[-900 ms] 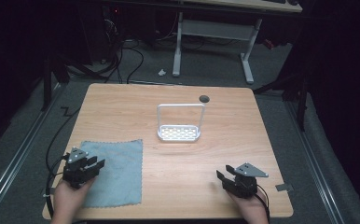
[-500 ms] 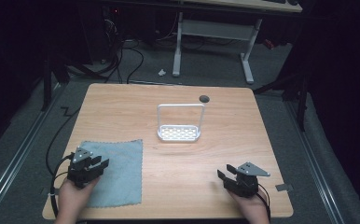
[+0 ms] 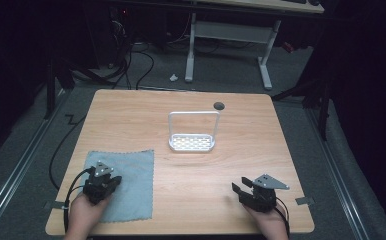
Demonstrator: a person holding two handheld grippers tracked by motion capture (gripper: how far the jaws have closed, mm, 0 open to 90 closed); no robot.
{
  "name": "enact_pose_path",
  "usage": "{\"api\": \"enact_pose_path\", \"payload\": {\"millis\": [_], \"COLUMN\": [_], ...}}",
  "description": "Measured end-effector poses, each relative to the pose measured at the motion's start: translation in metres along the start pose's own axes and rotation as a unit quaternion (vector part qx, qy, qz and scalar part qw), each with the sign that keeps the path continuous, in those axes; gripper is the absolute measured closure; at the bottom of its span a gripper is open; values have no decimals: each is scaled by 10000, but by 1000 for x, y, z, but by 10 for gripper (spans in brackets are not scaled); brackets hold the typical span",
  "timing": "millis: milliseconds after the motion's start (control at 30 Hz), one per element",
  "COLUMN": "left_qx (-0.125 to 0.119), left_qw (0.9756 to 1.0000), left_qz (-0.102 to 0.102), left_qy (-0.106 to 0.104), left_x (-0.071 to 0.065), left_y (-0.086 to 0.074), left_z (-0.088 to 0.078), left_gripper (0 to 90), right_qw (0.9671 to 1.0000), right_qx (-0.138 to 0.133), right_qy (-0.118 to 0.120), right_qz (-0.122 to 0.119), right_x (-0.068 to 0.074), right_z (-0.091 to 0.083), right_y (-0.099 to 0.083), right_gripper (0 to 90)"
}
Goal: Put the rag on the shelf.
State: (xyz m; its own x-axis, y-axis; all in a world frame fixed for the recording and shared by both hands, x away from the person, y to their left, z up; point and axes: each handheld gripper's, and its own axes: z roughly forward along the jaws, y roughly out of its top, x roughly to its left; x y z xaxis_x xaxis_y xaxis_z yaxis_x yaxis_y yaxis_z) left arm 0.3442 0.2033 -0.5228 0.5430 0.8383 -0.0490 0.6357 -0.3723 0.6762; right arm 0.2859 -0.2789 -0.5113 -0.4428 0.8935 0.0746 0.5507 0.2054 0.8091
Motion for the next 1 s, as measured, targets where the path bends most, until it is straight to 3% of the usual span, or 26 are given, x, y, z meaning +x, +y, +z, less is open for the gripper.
{"api": "enact_pose_path", "payload": {"millis": [167,233,400,467,533,633,800,900,1000], "left_qx": [-9,9,22,10,-59,-154,223,364,312], "left_qw": [9990,9978,9915,9902,9908,9940,9964,9958,9953], "left_qz": [254,455,1005,1083,1088,845,584,629,733], "left_qy": [-381,-489,-823,-887,-804,-680,-581,-557,-546], "left_x": [-31,-48,-93,-100,-95,-71,-35,-36,-45], "left_y": [6,11,21,24,26,21,0,-4,-4], "left_z": [8,13,24,24,18,2,-13,-9,-8], "left_gripper": [897,897,895,864,847,843,874,880,886], "right_qw": [10000,10000,9999,9999,9999,9998,9994,9988,9974], "right_qx": [33,28,45,67,64,54,37,27,35], "right_qy": [41,48,65,73,92,141,295,436,609], "right_qz": [-28,-44,-71,-66,-83,-101,-161,-229,-373], "right_x": [1,2,3,4,5,7,15,24,35], "right_z": [2,3,4,4,4,4,6,10,15], "right_y": [0,0,0,0,0,0,2,5,9], "right_gripper": [523,523,524,524,524,524,531,537,563]}}
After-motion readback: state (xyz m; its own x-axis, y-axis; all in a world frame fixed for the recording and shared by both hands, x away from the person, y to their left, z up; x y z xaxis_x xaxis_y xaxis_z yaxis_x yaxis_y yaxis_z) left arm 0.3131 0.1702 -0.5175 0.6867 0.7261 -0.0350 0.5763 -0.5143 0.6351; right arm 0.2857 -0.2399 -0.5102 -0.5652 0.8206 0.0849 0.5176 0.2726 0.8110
